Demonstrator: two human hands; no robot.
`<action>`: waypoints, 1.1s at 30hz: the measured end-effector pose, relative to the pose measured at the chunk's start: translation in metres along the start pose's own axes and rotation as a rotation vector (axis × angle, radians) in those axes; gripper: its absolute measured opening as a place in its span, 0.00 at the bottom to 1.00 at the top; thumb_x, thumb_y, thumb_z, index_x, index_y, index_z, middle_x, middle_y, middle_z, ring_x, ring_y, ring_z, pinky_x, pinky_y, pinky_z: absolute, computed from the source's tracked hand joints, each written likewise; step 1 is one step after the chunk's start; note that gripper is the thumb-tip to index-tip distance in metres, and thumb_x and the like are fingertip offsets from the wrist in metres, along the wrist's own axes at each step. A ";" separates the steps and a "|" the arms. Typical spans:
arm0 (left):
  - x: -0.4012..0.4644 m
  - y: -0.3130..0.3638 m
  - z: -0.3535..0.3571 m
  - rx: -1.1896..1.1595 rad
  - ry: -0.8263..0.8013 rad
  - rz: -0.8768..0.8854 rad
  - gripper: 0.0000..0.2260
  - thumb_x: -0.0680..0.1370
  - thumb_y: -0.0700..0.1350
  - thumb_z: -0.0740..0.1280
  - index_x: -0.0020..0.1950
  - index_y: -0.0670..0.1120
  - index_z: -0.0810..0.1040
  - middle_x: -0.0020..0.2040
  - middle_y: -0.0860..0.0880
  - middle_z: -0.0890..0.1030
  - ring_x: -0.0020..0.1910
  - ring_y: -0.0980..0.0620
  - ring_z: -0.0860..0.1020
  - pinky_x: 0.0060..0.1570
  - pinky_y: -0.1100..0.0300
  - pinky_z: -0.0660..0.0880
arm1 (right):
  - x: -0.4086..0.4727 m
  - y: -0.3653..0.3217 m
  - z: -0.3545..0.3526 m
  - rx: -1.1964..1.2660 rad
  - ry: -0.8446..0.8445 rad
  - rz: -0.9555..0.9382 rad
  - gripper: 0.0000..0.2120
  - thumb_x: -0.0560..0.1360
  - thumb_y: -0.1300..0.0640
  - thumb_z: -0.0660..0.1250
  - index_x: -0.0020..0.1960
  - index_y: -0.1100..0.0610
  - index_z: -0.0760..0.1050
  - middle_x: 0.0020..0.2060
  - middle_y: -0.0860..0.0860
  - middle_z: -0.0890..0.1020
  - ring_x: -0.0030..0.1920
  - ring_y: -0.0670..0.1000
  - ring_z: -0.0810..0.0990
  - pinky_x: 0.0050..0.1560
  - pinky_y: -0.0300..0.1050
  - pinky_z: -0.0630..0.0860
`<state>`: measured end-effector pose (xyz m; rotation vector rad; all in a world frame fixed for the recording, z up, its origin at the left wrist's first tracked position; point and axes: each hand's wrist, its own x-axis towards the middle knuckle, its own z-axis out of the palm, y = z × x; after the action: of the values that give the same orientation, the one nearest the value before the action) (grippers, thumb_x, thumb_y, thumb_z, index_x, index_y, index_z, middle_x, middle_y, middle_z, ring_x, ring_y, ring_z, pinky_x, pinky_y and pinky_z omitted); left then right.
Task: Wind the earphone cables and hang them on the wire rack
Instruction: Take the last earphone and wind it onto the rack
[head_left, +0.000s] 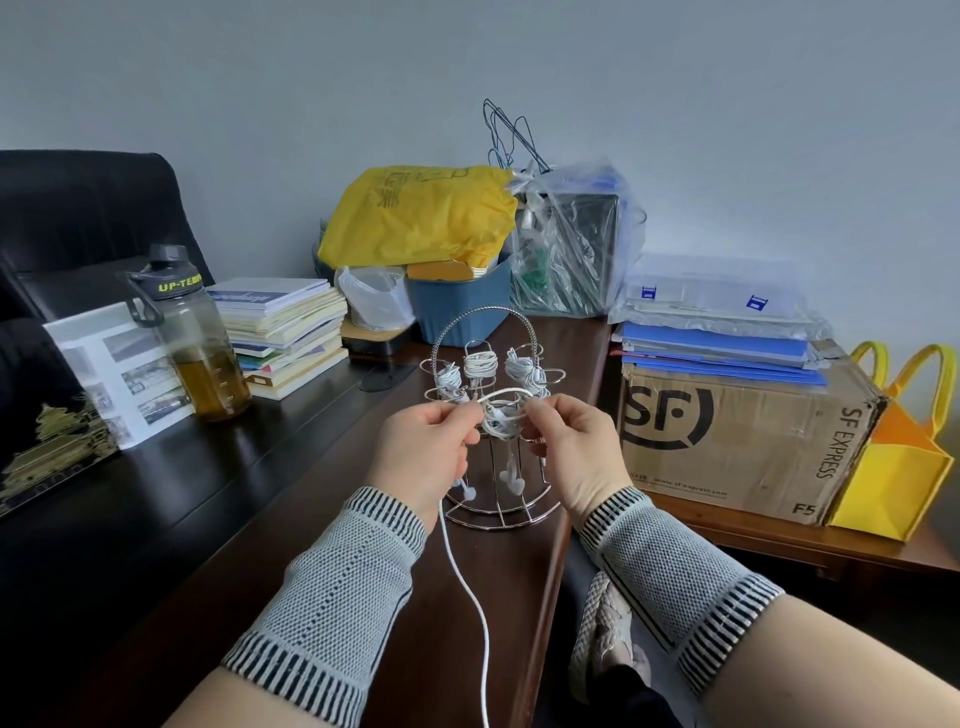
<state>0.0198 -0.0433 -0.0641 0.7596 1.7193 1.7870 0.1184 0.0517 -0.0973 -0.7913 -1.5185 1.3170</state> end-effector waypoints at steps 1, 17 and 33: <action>0.000 -0.002 0.001 0.001 0.019 -0.020 0.09 0.76 0.43 0.71 0.37 0.43 0.81 0.28 0.51 0.75 0.24 0.56 0.66 0.30 0.61 0.65 | 0.001 -0.002 0.001 0.002 0.015 0.020 0.14 0.76 0.53 0.66 0.37 0.62 0.79 0.32 0.54 0.80 0.34 0.50 0.75 0.43 0.53 0.76; 0.008 -0.011 0.007 0.065 0.082 -0.133 0.15 0.79 0.45 0.64 0.33 0.45 0.73 0.45 0.47 0.84 0.49 0.50 0.81 0.44 0.52 0.77 | 0.018 -0.013 0.013 -0.058 0.115 0.210 0.13 0.63 0.53 0.66 0.24 0.58 0.74 0.24 0.57 0.77 0.26 0.54 0.73 0.35 0.51 0.75; 0.002 -0.022 0.001 0.045 0.010 -0.131 0.18 0.72 0.38 0.60 0.21 0.48 0.68 0.45 0.45 0.86 0.53 0.46 0.82 0.48 0.51 0.76 | 0.007 -0.004 0.011 -0.202 0.092 0.079 0.09 0.66 0.50 0.67 0.33 0.55 0.74 0.30 0.53 0.81 0.37 0.61 0.82 0.45 0.63 0.80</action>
<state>0.0197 -0.0404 -0.0863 0.6420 1.7788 1.6717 0.1057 0.0532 -0.0916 -1.0359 -1.5762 1.1790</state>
